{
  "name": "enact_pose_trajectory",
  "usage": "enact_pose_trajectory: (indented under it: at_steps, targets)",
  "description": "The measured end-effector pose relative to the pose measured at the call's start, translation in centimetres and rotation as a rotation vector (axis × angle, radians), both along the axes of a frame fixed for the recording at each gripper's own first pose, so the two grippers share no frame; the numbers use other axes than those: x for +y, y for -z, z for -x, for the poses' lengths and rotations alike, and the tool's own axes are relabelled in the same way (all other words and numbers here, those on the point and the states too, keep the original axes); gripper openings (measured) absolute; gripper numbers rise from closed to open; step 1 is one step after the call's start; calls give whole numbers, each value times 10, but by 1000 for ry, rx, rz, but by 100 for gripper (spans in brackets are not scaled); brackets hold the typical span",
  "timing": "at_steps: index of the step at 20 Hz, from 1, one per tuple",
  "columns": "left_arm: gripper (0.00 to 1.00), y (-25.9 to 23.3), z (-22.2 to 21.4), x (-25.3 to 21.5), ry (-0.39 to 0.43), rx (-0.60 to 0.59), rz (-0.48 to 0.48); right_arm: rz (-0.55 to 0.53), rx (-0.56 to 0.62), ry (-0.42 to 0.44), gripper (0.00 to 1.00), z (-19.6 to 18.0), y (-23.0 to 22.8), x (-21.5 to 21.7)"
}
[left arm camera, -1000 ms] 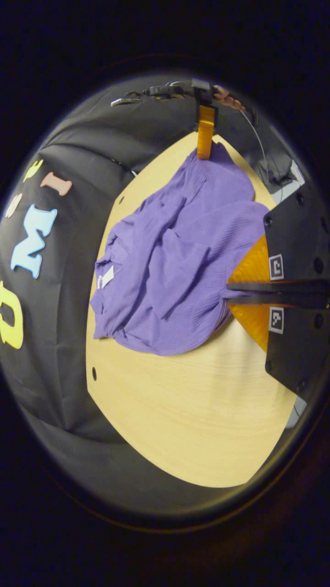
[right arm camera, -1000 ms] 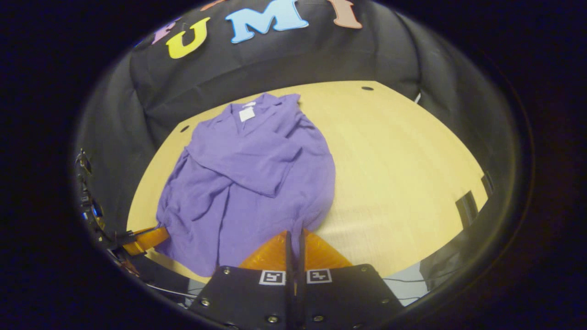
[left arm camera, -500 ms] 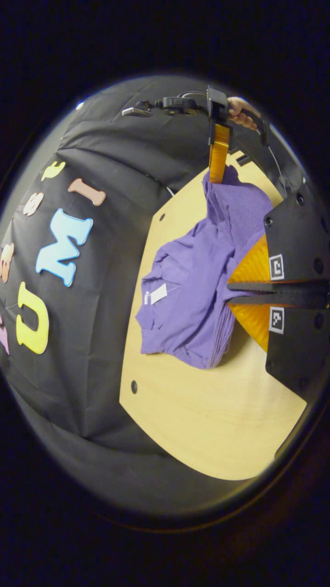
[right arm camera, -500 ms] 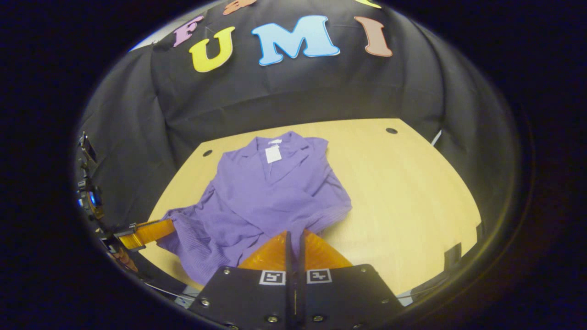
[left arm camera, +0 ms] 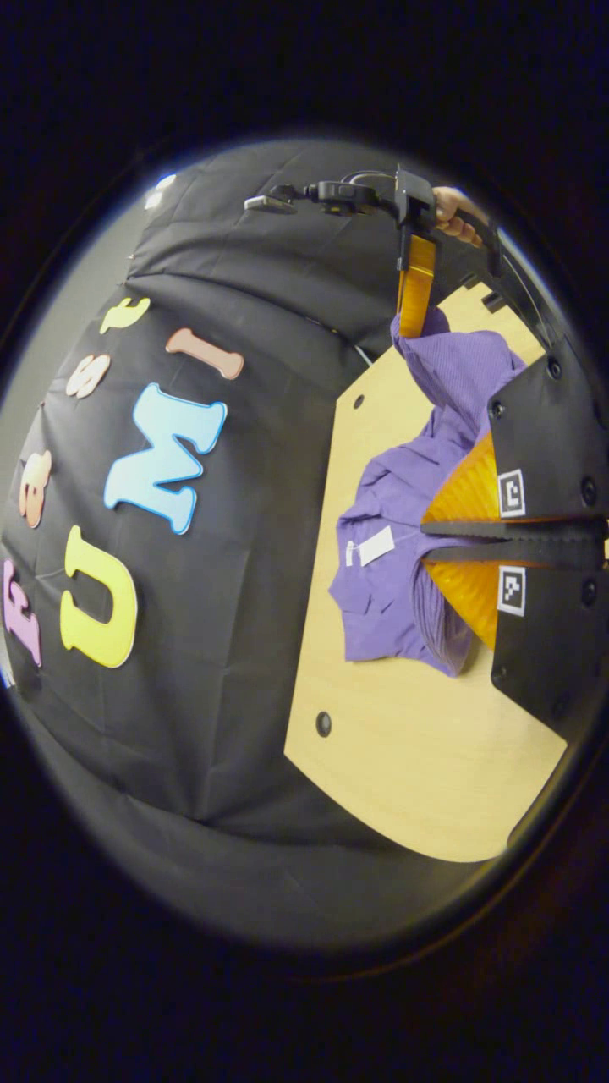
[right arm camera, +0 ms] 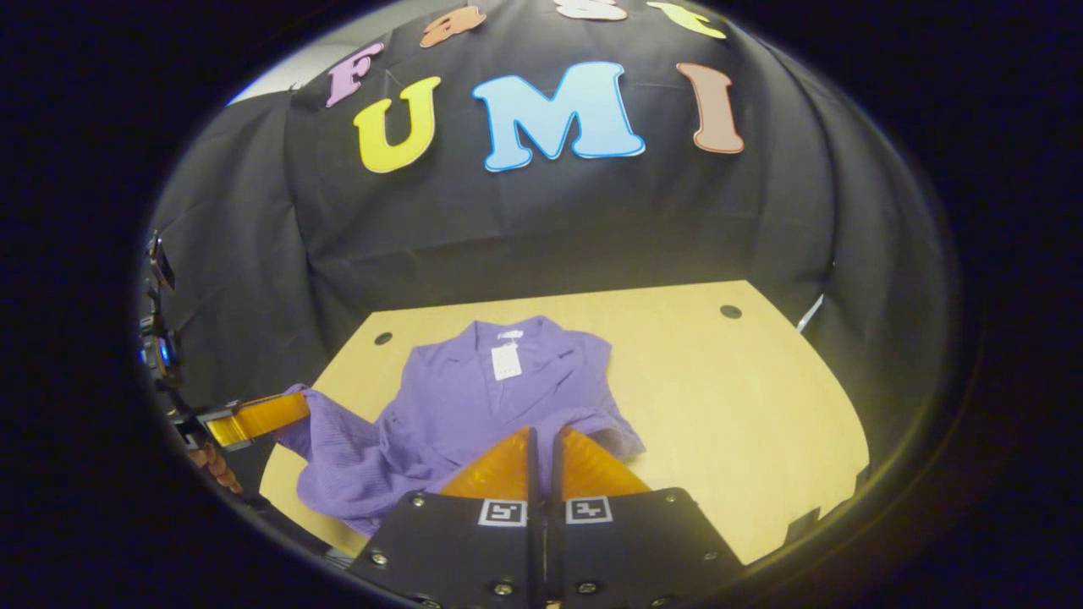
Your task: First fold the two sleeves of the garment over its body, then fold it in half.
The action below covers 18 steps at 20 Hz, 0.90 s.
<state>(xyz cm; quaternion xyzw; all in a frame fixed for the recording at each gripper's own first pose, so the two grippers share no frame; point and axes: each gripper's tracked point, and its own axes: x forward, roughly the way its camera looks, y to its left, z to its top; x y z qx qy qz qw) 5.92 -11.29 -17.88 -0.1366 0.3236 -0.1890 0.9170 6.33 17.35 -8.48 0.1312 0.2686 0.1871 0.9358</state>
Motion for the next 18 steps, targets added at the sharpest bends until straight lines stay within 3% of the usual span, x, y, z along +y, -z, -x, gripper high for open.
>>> enact_pose_trajectory:
  at_steps: [12, 18]
  targets:
    - [6, -10, -107, 2, -137, -82, -34, -166, -15, -31, 2, -120, -20, -11]
    - [6, 5, -181, -22, -141, -180, -123, -130, -47, -63, 2, -187, -9, -2]
